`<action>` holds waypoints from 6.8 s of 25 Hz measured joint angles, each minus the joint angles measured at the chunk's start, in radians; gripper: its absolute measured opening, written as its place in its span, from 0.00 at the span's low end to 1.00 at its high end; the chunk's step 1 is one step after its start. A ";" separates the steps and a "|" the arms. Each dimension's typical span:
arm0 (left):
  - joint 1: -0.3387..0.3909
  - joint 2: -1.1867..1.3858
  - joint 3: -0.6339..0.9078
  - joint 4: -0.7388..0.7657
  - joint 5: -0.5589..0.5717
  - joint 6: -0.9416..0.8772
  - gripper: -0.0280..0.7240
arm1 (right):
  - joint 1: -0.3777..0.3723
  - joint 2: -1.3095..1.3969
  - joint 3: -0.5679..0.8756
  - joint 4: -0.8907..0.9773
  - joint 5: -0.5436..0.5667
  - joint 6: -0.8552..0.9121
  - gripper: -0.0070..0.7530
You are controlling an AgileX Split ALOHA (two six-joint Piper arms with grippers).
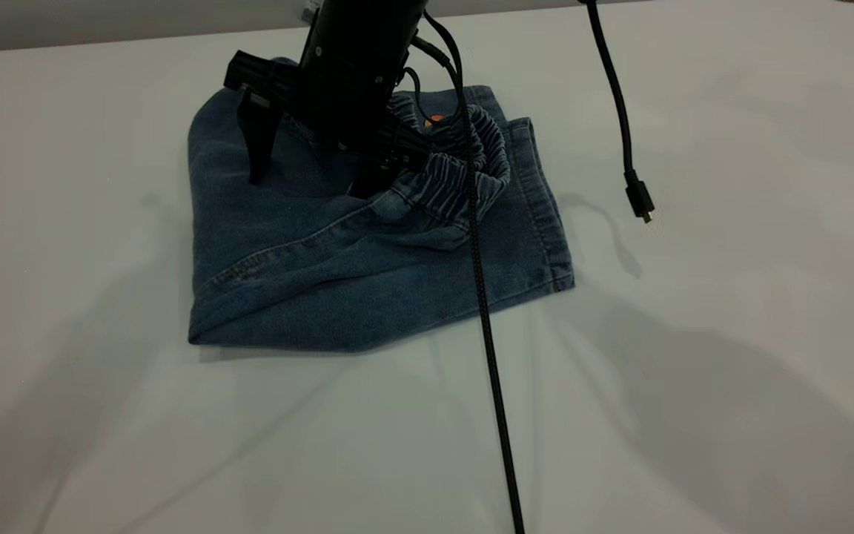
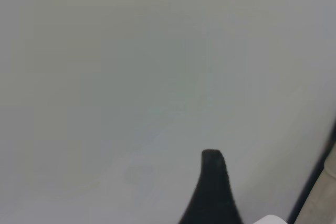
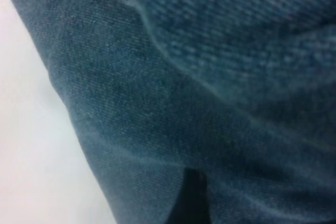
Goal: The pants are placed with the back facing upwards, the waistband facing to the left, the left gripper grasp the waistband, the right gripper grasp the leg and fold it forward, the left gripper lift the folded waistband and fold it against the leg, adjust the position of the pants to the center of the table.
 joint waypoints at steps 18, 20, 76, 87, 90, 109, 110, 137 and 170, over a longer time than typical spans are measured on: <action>0.000 0.000 0.000 0.000 -0.002 -0.001 0.71 | 0.000 -0.021 0.000 -0.235 0.129 0.333 0.75; 0.000 0.000 0.000 0.000 -0.006 0.001 0.71 | 0.000 -0.037 0.002 -0.243 0.162 0.320 0.75; 0.001 -1.252 0.864 0.218 0.030 -0.263 0.71 | 0.000 -1.363 0.356 -0.004 0.346 -0.693 0.64; 0.001 -1.264 0.865 0.856 0.412 -0.918 0.70 | 0.000 -1.807 0.780 -0.075 0.346 -0.718 0.64; 0.001 -1.265 0.865 0.996 0.521 -1.070 0.70 | 0.000 -1.924 0.917 -0.069 0.346 -0.718 0.64; 0.001 -1.265 0.816 1.517 0.954 -1.509 0.70 | 0.000 -2.472 1.690 -0.195 0.200 -0.685 0.64; 0.001 -1.265 0.816 1.532 0.944 -1.507 0.70 | 0.000 -2.473 1.705 -0.204 0.202 -0.680 0.64; 0.001 -1.265 0.993 1.549 0.821 -1.473 0.70 | -0.028 -2.490 1.735 -0.218 0.189 -0.676 0.64; 0.371 -1.594 0.993 1.541 0.825 -1.474 0.70 | -0.660 -2.688 1.735 -0.214 0.189 -0.677 0.64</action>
